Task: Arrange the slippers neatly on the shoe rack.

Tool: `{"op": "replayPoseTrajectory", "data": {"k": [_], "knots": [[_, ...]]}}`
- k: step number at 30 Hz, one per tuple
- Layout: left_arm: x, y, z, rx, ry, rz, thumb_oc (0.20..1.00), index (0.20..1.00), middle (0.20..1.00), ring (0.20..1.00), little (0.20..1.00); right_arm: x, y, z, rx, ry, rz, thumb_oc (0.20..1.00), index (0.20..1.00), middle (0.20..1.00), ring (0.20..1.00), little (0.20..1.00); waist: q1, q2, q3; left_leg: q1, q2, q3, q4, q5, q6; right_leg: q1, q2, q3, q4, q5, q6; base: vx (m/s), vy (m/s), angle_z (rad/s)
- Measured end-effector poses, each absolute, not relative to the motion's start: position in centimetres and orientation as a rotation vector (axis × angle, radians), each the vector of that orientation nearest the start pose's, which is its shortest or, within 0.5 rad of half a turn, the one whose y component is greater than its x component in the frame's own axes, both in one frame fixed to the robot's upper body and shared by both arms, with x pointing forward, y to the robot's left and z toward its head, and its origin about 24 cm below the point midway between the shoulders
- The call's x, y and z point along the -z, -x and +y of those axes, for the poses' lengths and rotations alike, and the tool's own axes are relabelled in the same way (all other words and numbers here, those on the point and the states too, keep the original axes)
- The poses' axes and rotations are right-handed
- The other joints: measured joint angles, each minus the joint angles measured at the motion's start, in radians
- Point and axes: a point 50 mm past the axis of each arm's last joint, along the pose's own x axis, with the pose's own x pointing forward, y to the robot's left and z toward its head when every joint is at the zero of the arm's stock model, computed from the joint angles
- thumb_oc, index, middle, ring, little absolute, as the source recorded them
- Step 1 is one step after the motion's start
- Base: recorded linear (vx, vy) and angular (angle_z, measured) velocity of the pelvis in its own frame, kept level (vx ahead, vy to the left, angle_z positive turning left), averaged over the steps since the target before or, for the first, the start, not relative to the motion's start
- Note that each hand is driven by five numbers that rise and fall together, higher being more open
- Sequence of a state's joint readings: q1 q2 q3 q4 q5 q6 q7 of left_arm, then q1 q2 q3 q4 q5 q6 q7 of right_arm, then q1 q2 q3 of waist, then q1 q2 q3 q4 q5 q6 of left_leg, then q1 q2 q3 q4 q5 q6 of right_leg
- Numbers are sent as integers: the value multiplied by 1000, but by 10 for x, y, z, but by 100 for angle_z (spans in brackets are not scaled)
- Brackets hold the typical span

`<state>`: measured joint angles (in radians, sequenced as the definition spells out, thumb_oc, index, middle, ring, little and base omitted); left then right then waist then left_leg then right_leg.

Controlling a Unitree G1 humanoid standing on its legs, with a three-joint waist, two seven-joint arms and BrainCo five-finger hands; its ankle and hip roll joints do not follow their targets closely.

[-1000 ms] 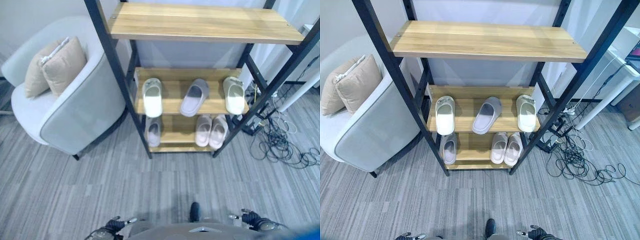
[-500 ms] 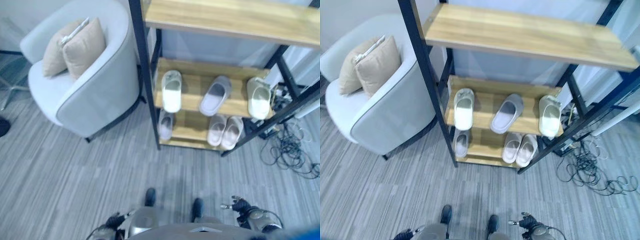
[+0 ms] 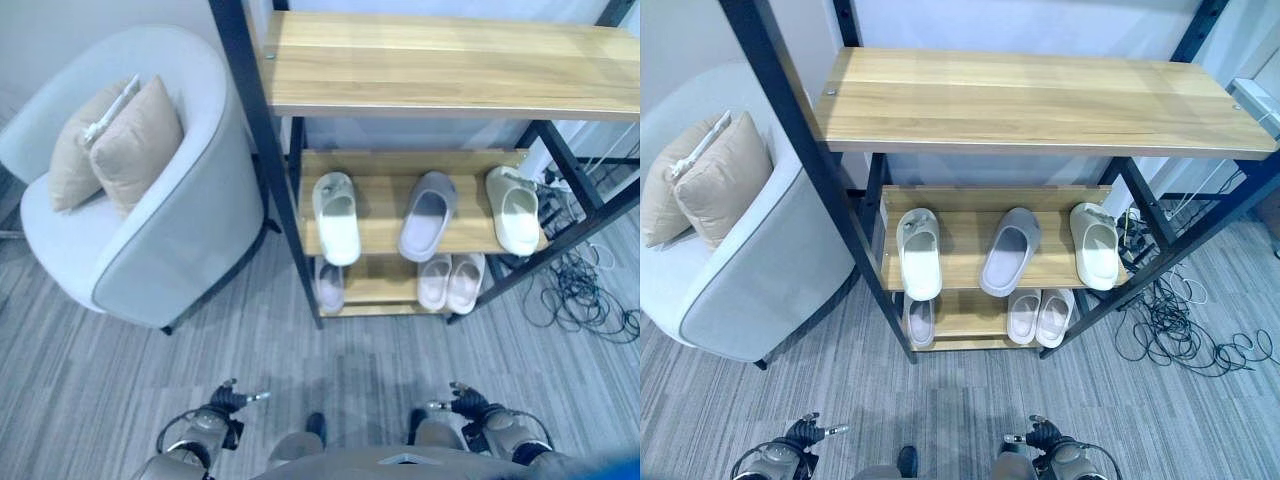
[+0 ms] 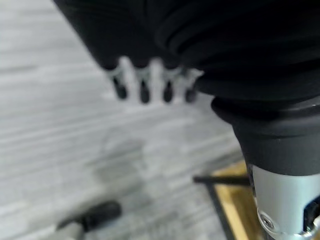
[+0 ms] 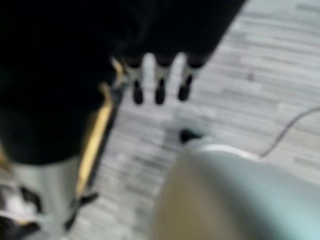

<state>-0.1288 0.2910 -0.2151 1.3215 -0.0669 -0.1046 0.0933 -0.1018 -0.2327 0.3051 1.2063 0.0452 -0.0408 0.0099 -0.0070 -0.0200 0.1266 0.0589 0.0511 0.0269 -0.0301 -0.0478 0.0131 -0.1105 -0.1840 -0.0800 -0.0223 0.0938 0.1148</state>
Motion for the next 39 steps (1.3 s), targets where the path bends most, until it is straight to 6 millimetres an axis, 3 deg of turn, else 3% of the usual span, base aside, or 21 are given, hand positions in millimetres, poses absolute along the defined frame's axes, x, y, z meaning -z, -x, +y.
{"op": "replayPoseTrajectory", "data": {"k": [1,2,3,5,7,9,11,13,19,23,27,29,39], "knots": [[149,-125,249,-97,-392,1096,1000,1000,1000,1000,1000,157,-121,-212,-120,351,1130,1000,1000,1000,1000,1000,-3,-36,-15,18,-15,-17,-8,-13,-19,22,-1,8,-39,42,-8,136,-148,47],[151,-114,250,-94,-398,1119,1000,1000,1000,1000,1000,161,-111,-209,-124,339,1156,1000,1000,1000,1000,1000,1,-60,-28,45,-27,-19,-37,-16,-31,40,-3,6,-66,37,-5,177,-195,13],[156,-103,243,-80,-385,1145,1000,1000,1000,1000,1000,162,-106,-209,-121,339,1172,1000,1000,1000,1000,1000,17,-59,-42,65,-8,-15,-46,-17,-47,52,21,7,-79,26,-15,120,-148,-22],[165,-78,229,-49,-355,1210,1000,1000,1000,1000,1000,160,-110,-214,-121,357,1157,1000,1000,1000,1000,1000,19,-26,-40,61,37,-19,-37,-38,-71,58,64,2,-79,9,-38,84,-121,-12],[167,-71,225,-41,-349,1226,1000,1000,1000,1000,1000,158,-109,-218,-132,381,1150,1000,1000,1000,1000,1000,22,-13,-38,54,51,-36,-21,-43,-80,64,80,-9,-79,5,-48,35,-70,21],[167,-69,227,-34,-362,1229,1000,1000,1000,1000,1000,157,-112,-220,-139,402,1141,1000,1000,1000,1000,1000,26,-22,-36,20,45,-41,16,-56,-75,67,70,-19,-78,-1,-58,45,-85,22],[169,-63,222,-15,-363,1243,1000,1000,1000,1000,1000,153,-121,-225,-141,426,1106,1000,1000,1000,1000,1000,29,2,-42,32,49,-42,-29,-44,-68,67,74,-23,-79,-6,-59,49,-50,2],[168,-60,227,-23,-373,1254,1000,1000,1000,1000,1000,151,-126,-216,-170,426,1067,1000,1000,1000,1000,1000,30,-4,-49,48,41,-42,-42,-34,-70,82,68,-26,-79,0,-50,52,-32,6],[166,-54,239,-34,-395,1275,1000,1000,1000,1000,1000,149,-130,-218,-165,384,1042,1000,1000,1000,1000,1000,52,-6,-52,55,38,-57,-40,-35,-67,86,65,-35,-79,-1,-51,1,1,3],[166,-56,238,-27,-390,1268,1000,1000,1000,1000,1000,145,-144,-200,-239,391,977,1000,1000,1000,1000,1000,55,3,-53,47,38,-62,-39,-35,-67,87,66,-35,-79,-1,-51,0,3,1],[166,-56,238,-25,-390,1265,1000,1000,1000,1000,1000,141,-158,-170,-412,449,903,1000,1000,1000,1000,1000,63,2,-54,46,40,-66,-42,-34,-69,90,65,-43,-79,-6,-59,-3,14,7],[166,-57,237,-18,-394,1252,1000,1000,1000,1000,1000,131,-172,-145,-523,476,793,1000,1000,1000,1000,1000,72,0,-55,46,40,-66,-40,-32,-71,91,65,-43,-79,-4,-58,0,0,0],[165,-59,237,-7,-433,1234,1000,1000,1000,1000,1000,106,-194,-104,-722,534,597,1000,1000,1000,1000,1000,79,-7,-58,53,37,-65,-43,-31,-71,95,64,-43,-79,-1,-54,-4,0,0]]}}
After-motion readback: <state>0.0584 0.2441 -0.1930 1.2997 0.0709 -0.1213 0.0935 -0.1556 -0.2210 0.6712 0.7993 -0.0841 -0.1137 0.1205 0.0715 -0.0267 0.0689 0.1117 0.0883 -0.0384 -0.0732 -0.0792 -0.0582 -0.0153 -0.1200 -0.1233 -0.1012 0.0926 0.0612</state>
